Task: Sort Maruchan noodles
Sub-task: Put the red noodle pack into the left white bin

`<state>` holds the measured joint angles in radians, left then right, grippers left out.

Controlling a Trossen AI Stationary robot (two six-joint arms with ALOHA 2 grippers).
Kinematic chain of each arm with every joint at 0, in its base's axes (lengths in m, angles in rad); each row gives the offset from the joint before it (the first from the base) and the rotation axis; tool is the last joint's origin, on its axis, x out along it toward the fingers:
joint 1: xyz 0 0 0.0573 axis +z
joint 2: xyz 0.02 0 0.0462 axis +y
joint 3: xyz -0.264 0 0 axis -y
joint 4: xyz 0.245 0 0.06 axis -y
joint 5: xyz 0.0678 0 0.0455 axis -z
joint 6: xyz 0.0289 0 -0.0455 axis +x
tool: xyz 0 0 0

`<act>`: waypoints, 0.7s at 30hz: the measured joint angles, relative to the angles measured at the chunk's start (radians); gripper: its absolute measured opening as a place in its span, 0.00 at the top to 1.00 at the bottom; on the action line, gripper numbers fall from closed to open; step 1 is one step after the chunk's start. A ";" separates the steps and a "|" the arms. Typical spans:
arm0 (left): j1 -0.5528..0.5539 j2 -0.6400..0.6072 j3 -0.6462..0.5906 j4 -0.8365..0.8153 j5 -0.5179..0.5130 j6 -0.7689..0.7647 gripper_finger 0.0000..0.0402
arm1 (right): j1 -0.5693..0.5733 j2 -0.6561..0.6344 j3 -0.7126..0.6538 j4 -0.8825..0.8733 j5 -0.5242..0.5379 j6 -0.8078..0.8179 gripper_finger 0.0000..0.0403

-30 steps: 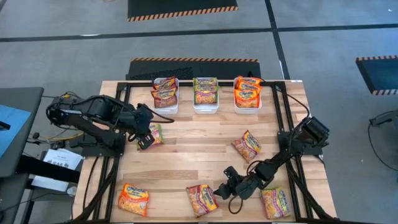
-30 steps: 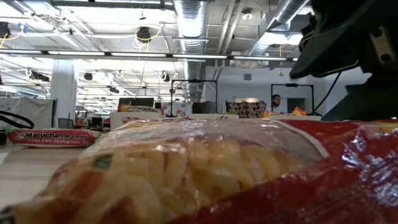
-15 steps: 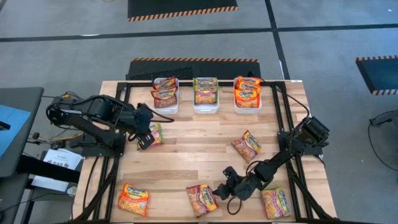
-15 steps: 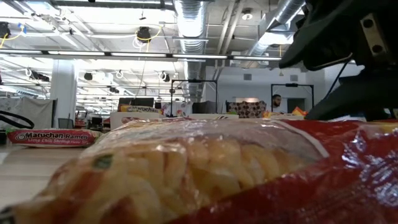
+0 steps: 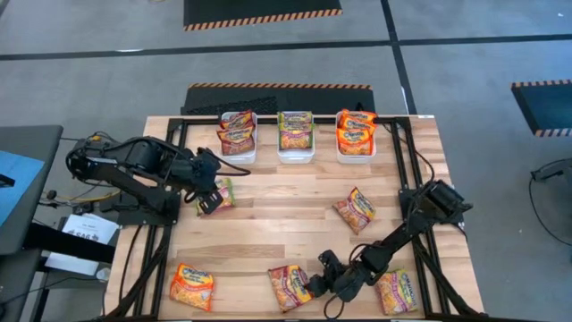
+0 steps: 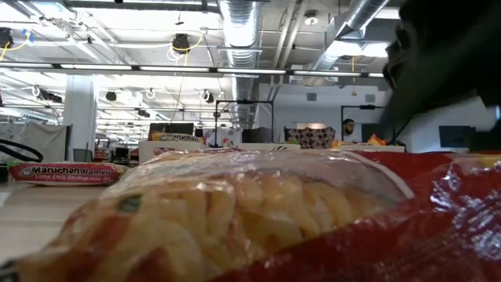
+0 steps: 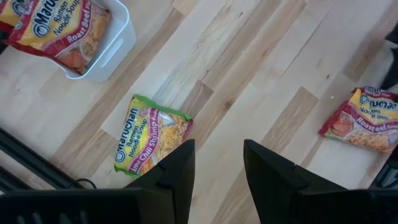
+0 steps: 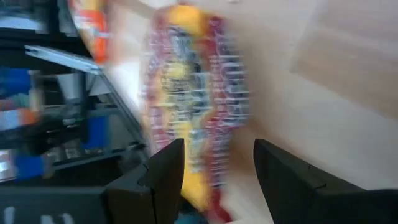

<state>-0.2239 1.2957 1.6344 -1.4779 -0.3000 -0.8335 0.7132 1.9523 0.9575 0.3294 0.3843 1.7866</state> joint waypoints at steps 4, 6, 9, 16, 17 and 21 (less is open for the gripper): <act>0.000 0.000 0.000 0.005 0.000 0.001 0.70 | -0.010 0.050 0.050 0.009 -0.039 -0.012 0.46; 0.000 0.000 0.000 0.008 0.000 0.001 0.70 | -0.012 0.072 0.072 0.013 -0.044 -0.012 0.46; 0.000 0.000 0.000 0.011 0.001 0.001 0.70 | -0.022 0.095 0.097 0.019 -0.051 -0.012 0.46; -0.001 0.000 0.000 0.013 0.006 0.001 0.70 | -0.047 0.096 0.107 -0.006 -0.072 -0.011 0.54; -0.001 0.000 0.000 0.012 0.006 0.001 0.70 | -0.049 0.097 0.107 -0.003 -0.074 -0.011 0.58; -0.001 0.000 0.000 0.011 0.003 0.001 0.70 | -0.055 0.097 0.108 -0.004 -0.074 -0.016 0.75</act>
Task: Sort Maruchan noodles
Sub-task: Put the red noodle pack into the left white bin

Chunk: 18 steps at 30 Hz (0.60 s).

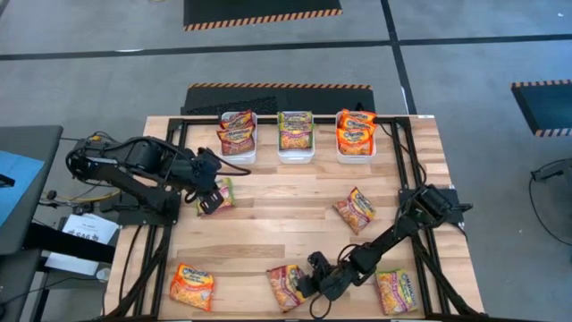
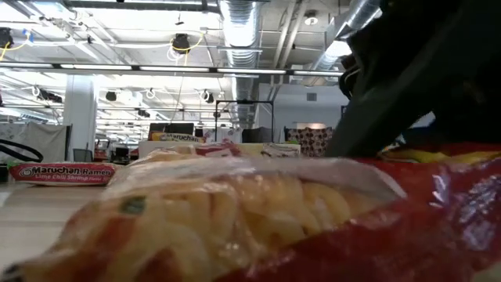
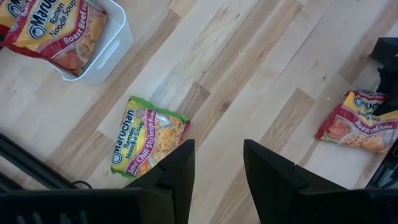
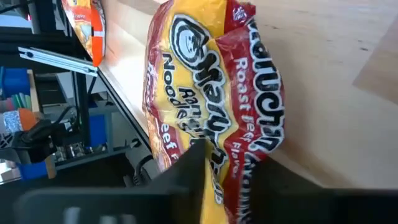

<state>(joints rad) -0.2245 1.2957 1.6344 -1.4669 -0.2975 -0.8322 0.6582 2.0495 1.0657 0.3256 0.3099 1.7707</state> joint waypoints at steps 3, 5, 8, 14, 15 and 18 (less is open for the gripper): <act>0.000 0.000 0.000 0.001 -0.003 0.001 0.70 | -0.005 0.000 0.000 0.002 -0.002 -0.041 0.91; 0.000 0.000 0.000 0.000 -0.004 0.004 0.70 | -0.009 -0.001 0.000 0.004 -0.003 -0.066 0.97; 0.000 0.000 0.000 0.000 -0.020 0.051 0.70 | -0.020 -0.001 0.000 0.005 -0.030 -0.079 0.97; 0.003 0.000 0.000 -0.001 -0.052 0.159 0.70 | -0.049 -0.014 -0.003 0.008 -0.050 -0.178 0.99; 0.004 0.000 0.000 -0.001 -0.050 0.173 0.69 | -0.058 -0.020 -0.003 0.006 -0.051 -0.185 0.99; 0.004 0.000 0.000 -0.002 -0.044 0.202 0.67 | -0.085 -0.062 -0.003 0.001 -0.050 -0.238 0.99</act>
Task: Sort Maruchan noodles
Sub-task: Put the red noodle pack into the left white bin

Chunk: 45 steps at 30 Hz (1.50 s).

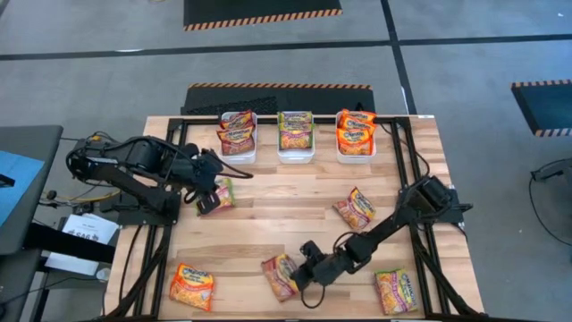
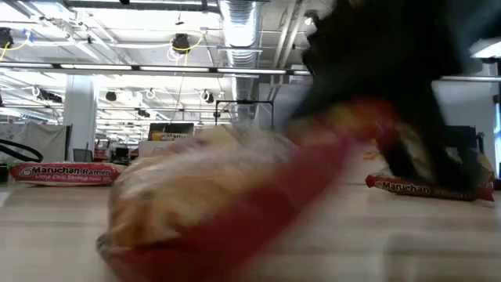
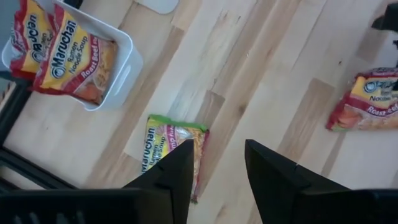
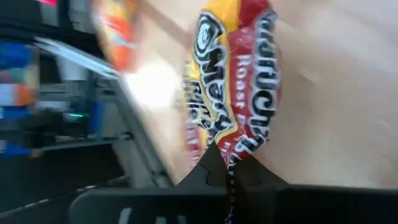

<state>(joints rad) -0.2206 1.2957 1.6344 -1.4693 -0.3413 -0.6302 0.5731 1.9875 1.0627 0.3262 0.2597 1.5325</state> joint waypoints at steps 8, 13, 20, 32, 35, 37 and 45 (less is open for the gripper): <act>0.020 0.000 -0.004 -0.037 0.025 0.096 0.57 | -0.105 -0.156 0.001 -0.046 0.000 -0.210 0.99; 0.063 0.000 -0.004 0.012 0.030 0.133 0.55 | -0.183 -0.262 0.001 -0.097 0.000 -0.364 0.99; 0.107 0.000 -0.004 0.216 0.167 0.316 0.55 | -0.278 -0.384 0.001 -0.142 -0.053 -0.516 0.99; 0.190 0.000 -0.004 0.478 0.429 0.572 0.55 | -0.389 -0.565 0.002 -0.170 -0.369 -0.787 0.98; 0.229 0.000 -0.004 0.534 0.512 0.585 0.55 | -0.434 -0.597 0.002 -0.168 -0.460 -0.838 0.98; 0.259 0.000 -0.004 0.568 0.552 0.584 0.55 | -0.467 -0.617 0.002 -0.171 -0.517 -0.859 0.98; 0.391 0.055 -0.002 0.718 0.696 0.493 0.55 | -0.603 -0.651 0.031 -0.171 -0.763 -0.892 0.98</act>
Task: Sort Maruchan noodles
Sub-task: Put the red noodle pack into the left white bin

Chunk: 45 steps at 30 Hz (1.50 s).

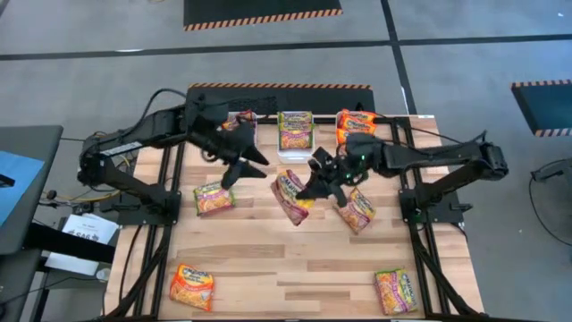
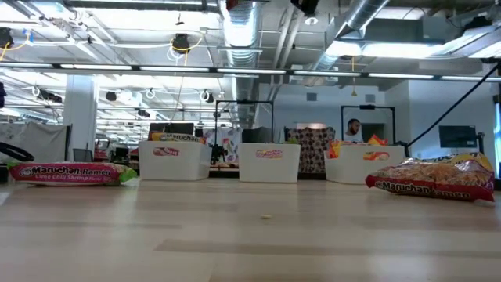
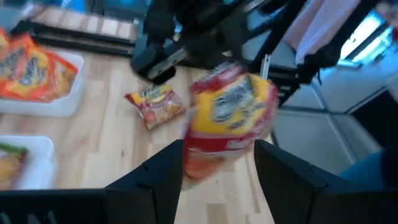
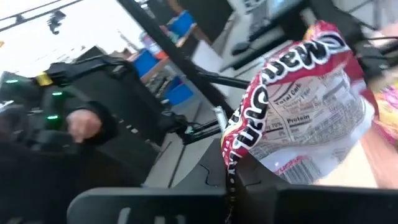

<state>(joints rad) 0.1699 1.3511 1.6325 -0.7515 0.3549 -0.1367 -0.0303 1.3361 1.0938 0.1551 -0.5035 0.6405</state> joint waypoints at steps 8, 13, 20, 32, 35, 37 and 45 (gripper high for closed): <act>0.117 0.121 -0.002 0.134 0.311 -0.059 0.55 | -0.089 0.000 0.100 -0.139 -0.186 -0.119 0.98; 0.147 0.179 -0.002 0.239 0.449 -0.100 0.55 | -0.126 0.000 0.160 -0.286 -0.235 -0.209 0.98; 0.153 0.260 -0.002 0.308 0.520 -0.112 0.55 | -0.164 0.000 0.180 -0.356 -0.262 -0.257 0.98; 0.133 0.306 -0.001 0.381 0.565 -0.088 0.55 | -0.242 0.000 0.180 -0.442 -0.263 -0.256 0.98; 0.127 0.306 -0.001 0.376 0.554 -0.082 0.55 | -0.257 0.000 0.180 -0.442 -0.280 -0.257 0.98; 0.125 0.306 -0.001 0.379 0.551 -0.086 0.55 | -0.267 0.000 0.180 -0.437 -0.304 -0.257 0.98; 0.111 0.306 -0.001 0.375 0.337 -0.120 0.61 | -0.274 0.000 0.180 -0.428 -0.308 -0.260 0.98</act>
<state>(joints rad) 0.2808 1.6569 1.6310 -0.3763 0.6924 -0.2566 -0.3046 1.3365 1.2736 -0.2726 -0.8115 0.3805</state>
